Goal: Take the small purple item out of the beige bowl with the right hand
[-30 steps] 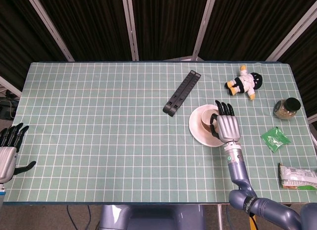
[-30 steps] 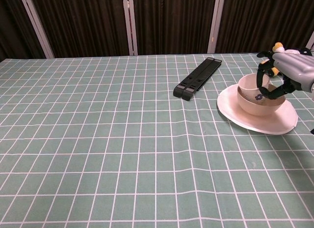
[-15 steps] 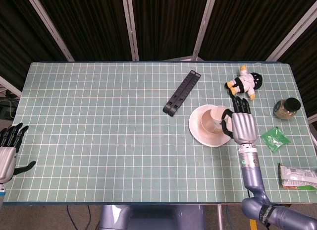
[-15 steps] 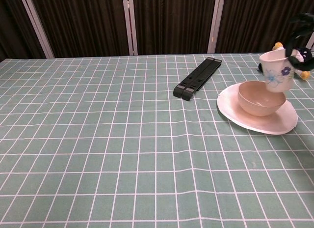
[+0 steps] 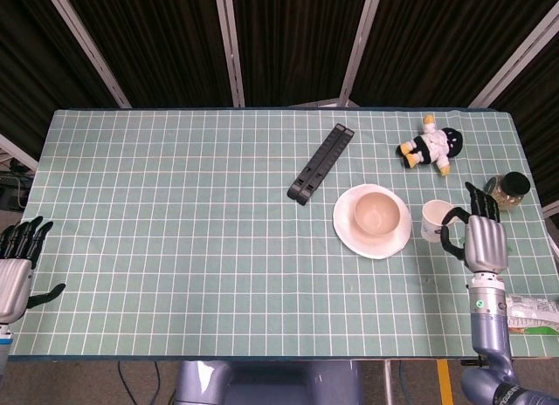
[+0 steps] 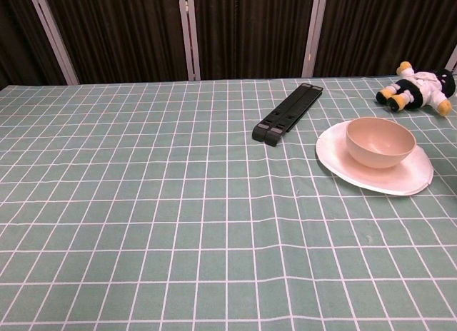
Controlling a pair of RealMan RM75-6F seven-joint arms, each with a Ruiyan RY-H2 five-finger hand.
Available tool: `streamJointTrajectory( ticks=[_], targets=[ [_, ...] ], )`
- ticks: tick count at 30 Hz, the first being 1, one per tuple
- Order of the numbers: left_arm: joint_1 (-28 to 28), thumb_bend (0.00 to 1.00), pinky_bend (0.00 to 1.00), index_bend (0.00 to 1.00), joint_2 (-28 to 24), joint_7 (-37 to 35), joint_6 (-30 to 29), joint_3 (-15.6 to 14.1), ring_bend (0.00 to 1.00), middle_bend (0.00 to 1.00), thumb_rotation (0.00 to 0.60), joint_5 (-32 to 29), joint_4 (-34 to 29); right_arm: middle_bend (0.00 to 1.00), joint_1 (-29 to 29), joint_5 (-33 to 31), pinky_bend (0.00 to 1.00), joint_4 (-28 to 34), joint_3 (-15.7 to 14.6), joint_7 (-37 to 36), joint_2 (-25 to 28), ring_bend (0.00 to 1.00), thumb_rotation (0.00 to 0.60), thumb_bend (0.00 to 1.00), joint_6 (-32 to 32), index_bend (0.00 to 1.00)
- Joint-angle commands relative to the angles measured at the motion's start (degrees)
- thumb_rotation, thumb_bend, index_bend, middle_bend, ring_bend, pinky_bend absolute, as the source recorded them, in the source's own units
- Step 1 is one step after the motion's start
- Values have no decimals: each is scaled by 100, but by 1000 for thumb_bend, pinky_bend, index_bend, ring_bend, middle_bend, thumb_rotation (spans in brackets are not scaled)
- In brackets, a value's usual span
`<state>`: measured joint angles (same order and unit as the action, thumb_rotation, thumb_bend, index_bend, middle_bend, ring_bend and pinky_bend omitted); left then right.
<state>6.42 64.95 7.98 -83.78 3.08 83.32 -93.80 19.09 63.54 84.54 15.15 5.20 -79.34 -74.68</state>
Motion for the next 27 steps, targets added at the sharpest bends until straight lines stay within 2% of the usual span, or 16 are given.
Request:
streamJointTrajectory(
  ticks=[1, 15, 20, 23, 27],
  targets=[
    [8, 0, 0, 0, 6, 9, 21, 0, 0, 0, 600, -15, 6, 27, -55, -98, 0, -447, -115, -283, -243, 0, 600, 431, 251, 593],
    [21, 0, 0, 0, 7, -10, 56, -9, 0, 0, 600, -14, 33, 27, -115, -158, 0, -1072, -144, -694, -691, 0, 600, 424, 491, 593],
    [26, 0, 0, 0, 10, -8, 59, -8, 0, 0, 600, -14, 35, 14, -170, -66, 0, -1087, -190, -688, -648, 0, 600, 376, 471, 589],
    [22, 0, 0, 0, 8, -12, 50, -13, 0, 0, 600, -3, 31, 0, -205, -36, 0, -997, -230, -682, -562, 0, 600, 340, 521, 507],
    [21, 0, 0, 0, 8, -12, 51, -14, 0, 0, 600, -8, 33, 0, -264, -38, 0, -843, -305, -606, -388, 0, 600, 301, 629, 349]
  ],
)
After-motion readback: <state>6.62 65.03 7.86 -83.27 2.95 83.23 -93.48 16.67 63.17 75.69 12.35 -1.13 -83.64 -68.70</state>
